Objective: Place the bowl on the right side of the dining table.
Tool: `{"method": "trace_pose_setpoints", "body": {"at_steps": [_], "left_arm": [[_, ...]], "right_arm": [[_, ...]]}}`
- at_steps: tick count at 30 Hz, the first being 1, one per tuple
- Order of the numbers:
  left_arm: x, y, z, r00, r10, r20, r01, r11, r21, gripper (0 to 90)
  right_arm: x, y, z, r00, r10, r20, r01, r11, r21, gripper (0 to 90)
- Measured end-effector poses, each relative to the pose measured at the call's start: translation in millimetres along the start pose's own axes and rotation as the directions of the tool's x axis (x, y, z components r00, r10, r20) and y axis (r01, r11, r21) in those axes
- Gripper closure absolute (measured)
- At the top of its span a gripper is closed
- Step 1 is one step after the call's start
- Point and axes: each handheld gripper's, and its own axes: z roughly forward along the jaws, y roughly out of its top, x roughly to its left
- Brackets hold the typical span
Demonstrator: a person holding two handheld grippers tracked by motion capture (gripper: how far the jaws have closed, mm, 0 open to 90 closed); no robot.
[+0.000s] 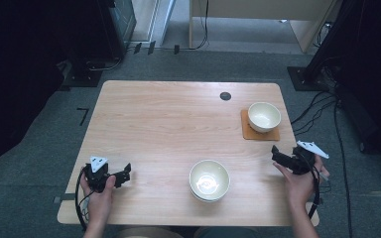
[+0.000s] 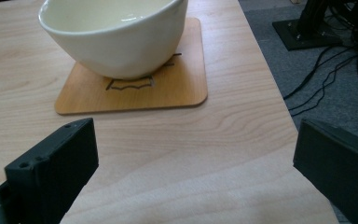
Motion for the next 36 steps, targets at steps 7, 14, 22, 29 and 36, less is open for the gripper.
{"method": "trace_pose_setpoints", "body": {"at_steps": [7, 14, 22, 29, 36], "left_arm": [[-0.2, -0.1, 0.0, 1.0, 0.003, -0.002, -0.003, 1.0, 0.0, 0.0], [-0.1, 0.0, 0.2, 1.0, 0.0, -0.001, 0.0, 1.0, 0.001, 0.0], [-0.5, -0.2, -0.1, 1.0, 0.004, -0.003, -0.004, 1.0, 0.001, 0.0], [-0.5, 0.0, 0.1, 1.0, 0.003, -0.005, -0.003, 1.0, 0.004, 0.0], [-0.4, -0.1, 0.1, 1.0, 0.001, -0.005, -0.001, 1.0, 0.003, 0.0]], "right_arm": [[-7.7, -10.4, -4.9, 1.0, 0.002, 0.01, -0.002, 1.0, 0.01, 0.0], [-14.0, -20.2, -13.5, 0.9999, -0.001, 0.01, 0.001, 1.0, 0.016, 0.0], [-17.4, -25.5, -27.6, 0.9999, 0.01, -0.003, -0.01, 1.0, 0.008, 0.0], [-14.2, -35.9, -40.8, 0.9991, -0.043, 0.0, 0.043, 0.999, 0.003, 0.0], [-21.0, -43.8, -51.7, 0.9987, -0.051, 0.001, 0.051, 0.998, 0.026, 0.0]]}}
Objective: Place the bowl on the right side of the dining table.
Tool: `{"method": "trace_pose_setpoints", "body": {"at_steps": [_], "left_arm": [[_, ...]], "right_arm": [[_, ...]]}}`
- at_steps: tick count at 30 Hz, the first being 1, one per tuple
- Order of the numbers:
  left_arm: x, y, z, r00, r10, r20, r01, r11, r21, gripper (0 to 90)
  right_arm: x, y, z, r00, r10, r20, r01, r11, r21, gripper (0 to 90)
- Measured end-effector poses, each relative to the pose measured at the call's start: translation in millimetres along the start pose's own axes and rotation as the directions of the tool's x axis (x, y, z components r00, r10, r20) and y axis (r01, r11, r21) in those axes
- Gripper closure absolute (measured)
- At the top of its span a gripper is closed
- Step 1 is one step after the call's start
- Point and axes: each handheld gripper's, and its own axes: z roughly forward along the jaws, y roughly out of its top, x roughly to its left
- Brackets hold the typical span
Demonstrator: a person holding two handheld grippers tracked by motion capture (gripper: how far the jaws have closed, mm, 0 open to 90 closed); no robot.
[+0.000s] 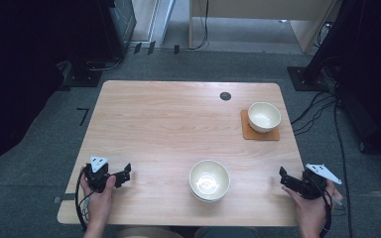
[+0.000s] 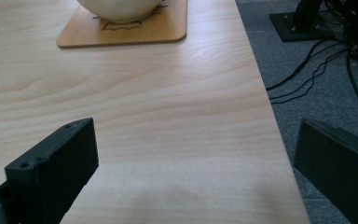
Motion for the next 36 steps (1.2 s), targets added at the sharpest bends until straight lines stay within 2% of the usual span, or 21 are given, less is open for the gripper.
{"method": "trace_pose_setpoints", "body": {"at_steps": [7, 12, 17, 19, 23, 36], "left_arm": [[-0.1, 0.3, 0.6, 1.0, -0.001, -0.001, 0.001, 1.0, 0.006, 0.0], [0.0, 0.3, 0.7, 1.0, -0.001, -0.001, 0.001, 1.0, 0.007, 0.0], [0.1, 0.5, 0.9, 1.0, -0.003, 0.001, 0.003, 0.9999, 0.01, 0.0], [0.2, 0.5, 1.1, 1.0, -0.003, 0.002, 0.003, 0.9999, 0.013, 0.0], [0.1, 0.7, 1.6, 1.0, -0.001, 0.001, 0.001, 0.9998, 0.019, 0.0], [-0.5, 1.0, 2.6, 1.0, 0.002, -0.003, -0.002, 0.9996, 0.027, 0.0]], "right_arm": [[-5.4, -6.7, -6.4, 1.0, -0.005, 0.0, 0.005, 0.999, 0.032, 0.0], [-4.1, -10.5, -3.7, 0.9994, -0.034, 0.01, 0.033, 0.997, 0.063, 0.0], [0.7, -14.6, 0.9, 0.997, -0.076, 0.019, 0.073, 0.992, 0.107, 0.0], [2.3, -14.5, 1.4, 0.9953, -0.093, 0.027, 0.09, 0.99, 0.108, 0.3], [3.1, -13.9, 5.8, 0.9946, -0.099, 0.029, 0.094, 0.983, 0.157, 0.1], [2.6, -13.6, 6.4, 0.9952, -0.095, 0.024, 0.09, 0.983, 0.161, 0.0]]}}
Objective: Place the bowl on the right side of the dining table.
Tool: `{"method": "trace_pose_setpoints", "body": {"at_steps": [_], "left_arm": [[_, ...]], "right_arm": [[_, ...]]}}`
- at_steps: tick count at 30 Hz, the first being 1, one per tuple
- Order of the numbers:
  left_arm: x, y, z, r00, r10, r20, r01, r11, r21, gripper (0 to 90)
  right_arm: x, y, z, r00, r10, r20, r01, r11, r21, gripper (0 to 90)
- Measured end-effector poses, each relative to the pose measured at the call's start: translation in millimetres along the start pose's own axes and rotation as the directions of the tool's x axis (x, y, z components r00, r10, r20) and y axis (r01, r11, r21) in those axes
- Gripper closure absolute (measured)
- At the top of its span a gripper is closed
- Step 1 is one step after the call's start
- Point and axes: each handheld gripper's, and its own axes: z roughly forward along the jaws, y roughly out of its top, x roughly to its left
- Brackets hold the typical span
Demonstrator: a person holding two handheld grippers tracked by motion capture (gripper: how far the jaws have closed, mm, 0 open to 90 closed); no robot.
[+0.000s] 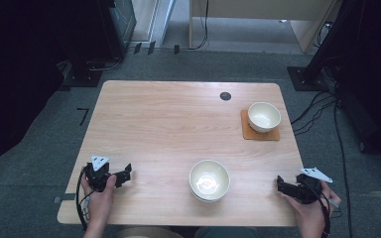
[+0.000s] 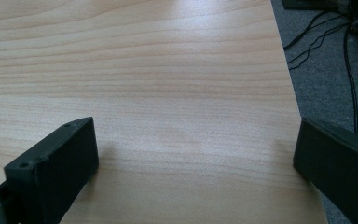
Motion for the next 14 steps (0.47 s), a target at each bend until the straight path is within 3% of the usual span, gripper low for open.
{"method": "trace_pose_setpoints", "body": {"at_steps": [14], "left_arm": [[0.5, 0.4, 0.8, 1.0, -0.003, 0.005, 0.003, 1.0, 0.008, 0.0]], "right_arm": [[0.1, 0.0, -0.1, 1.0, 0.001, -0.001, -0.001, 1.0, 0.001, 0.0]]}}
